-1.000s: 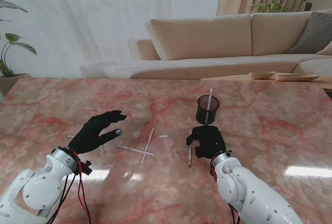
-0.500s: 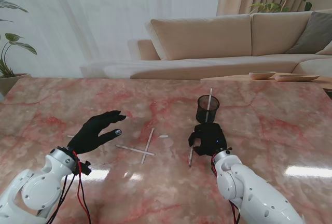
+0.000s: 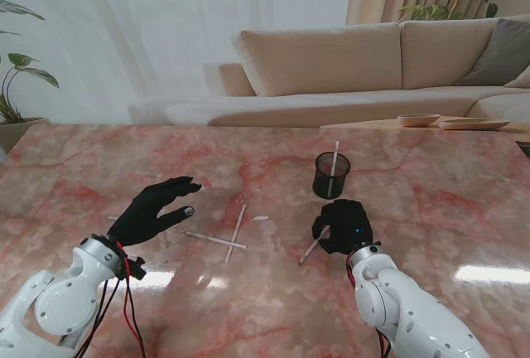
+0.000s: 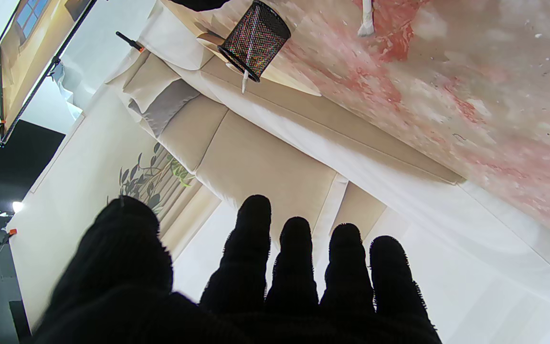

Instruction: Insert makeup brushes into the holder

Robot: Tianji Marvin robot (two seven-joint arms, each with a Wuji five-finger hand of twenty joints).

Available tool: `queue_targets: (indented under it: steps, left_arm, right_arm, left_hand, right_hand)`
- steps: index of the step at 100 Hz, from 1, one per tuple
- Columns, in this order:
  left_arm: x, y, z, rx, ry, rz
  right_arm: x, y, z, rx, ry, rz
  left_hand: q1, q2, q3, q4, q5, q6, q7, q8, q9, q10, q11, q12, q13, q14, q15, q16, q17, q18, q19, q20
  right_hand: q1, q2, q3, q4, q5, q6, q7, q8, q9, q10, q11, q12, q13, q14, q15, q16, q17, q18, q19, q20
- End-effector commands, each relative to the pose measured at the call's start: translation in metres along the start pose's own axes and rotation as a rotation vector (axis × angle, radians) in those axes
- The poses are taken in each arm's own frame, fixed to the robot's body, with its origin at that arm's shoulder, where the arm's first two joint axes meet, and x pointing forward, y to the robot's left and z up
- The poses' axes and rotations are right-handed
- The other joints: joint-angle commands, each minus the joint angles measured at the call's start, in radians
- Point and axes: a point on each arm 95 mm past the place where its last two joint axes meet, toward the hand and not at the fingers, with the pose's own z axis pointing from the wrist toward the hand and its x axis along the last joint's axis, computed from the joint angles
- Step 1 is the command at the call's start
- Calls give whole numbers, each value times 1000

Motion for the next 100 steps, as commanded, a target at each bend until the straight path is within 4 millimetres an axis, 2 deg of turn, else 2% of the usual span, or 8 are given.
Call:
queue_targets:
  steps: [1,12,44,53,62,83,92,100]
  left_arm:
    - [0,3,-2,-2,-5,-4]
    - [0,2,-1,-3,-4,-2]
    - [0,2,-1,-1,-3,-1]
    - [0,2,-1,-4,-4,-3]
    - [0,2,-1,-2,-5,-3]
    - [0,2,-1,3,-5,-5]
    - [0,2,-1,4,-5,-6]
    - [0,3,-1,4,-6,-8]
  right_arm:
    - [-3,-21,-7,77,-6,-4]
    - [-3,-25,-3,92,-13,-6]
    - [-6,-27,-3,123,-26,-21]
    - [-7,-27,-4,132,-27,-39]
    - [-6,-27,-5,140,-31,-42]
    - [-4,-27,-8,159,-39,-50]
    - [-4,-27,-9,163,-41,-51]
    - [-4,-28,-9,168,-47,-58]
  left_hand:
    - [9,-4,-23,-5,19,-28,13,7,-17,-18,-21,-9,-34,-48,-36,-8,2,-24,-33,-10]
    - [10,-5,-23,-6,20,-29,14,7,-17,-18,-21,-9,-34,-47,-35,-8,2,-24,-33,-10]
    - [9,-5,-22,-6,20,-29,15,7,-18,-18,-21,-9,-34,-48,-35,-8,2,-23,-34,-10]
    - [10,-5,-21,-6,19,-28,15,8,-18,-18,-21,-9,-35,-47,-35,-8,2,-23,-34,-11]
    - [10,-4,-21,-6,18,-28,15,7,-19,-18,-21,-9,-36,-45,-36,-8,2,-23,-35,-11]
    - [10,-4,-21,-6,18,-29,14,7,-18,-18,-21,-9,-35,-46,-36,-9,2,-20,-37,-12]
    - [8,-3,-22,-6,18,-28,14,7,-17,-17,-22,-10,-36,-47,-37,-9,2,-20,-37,-12]
    - [8,-2,-22,-6,19,-28,14,7,-18,-17,-22,-10,-36,-46,-37,-9,2,-20,-37,-12]
  right_hand:
    - [17,-50,-25,-25,8,24,41,-39,8,-19,-14,-14,12,-13,5,2,-3,-12,-3,21]
    - [39,-47,1,-16,12,37,82,-88,20,-18,-13,-15,22,-12,4,2,0,-11,-1,20]
    - [66,-41,34,-7,117,78,157,-69,91,-21,5,-13,56,-12,10,2,14,-6,9,21]
    - [82,-50,58,1,113,104,164,-65,112,-19,9,-12,69,-10,12,1,21,-2,16,20]
    - [115,-47,123,28,104,117,159,-64,124,-19,18,-4,76,-10,15,1,23,-2,23,16]
    - [114,-63,171,34,82,124,147,-63,128,-20,22,5,79,-13,15,0,24,-3,32,11]
    - [86,-48,164,32,134,81,185,-28,137,-22,23,7,82,-12,16,0,23,-5,35,8]
    - [61,-41,174,35,146,64,177,67,136,-19,23,13,80,-14,17,1,21,-8,44,1]
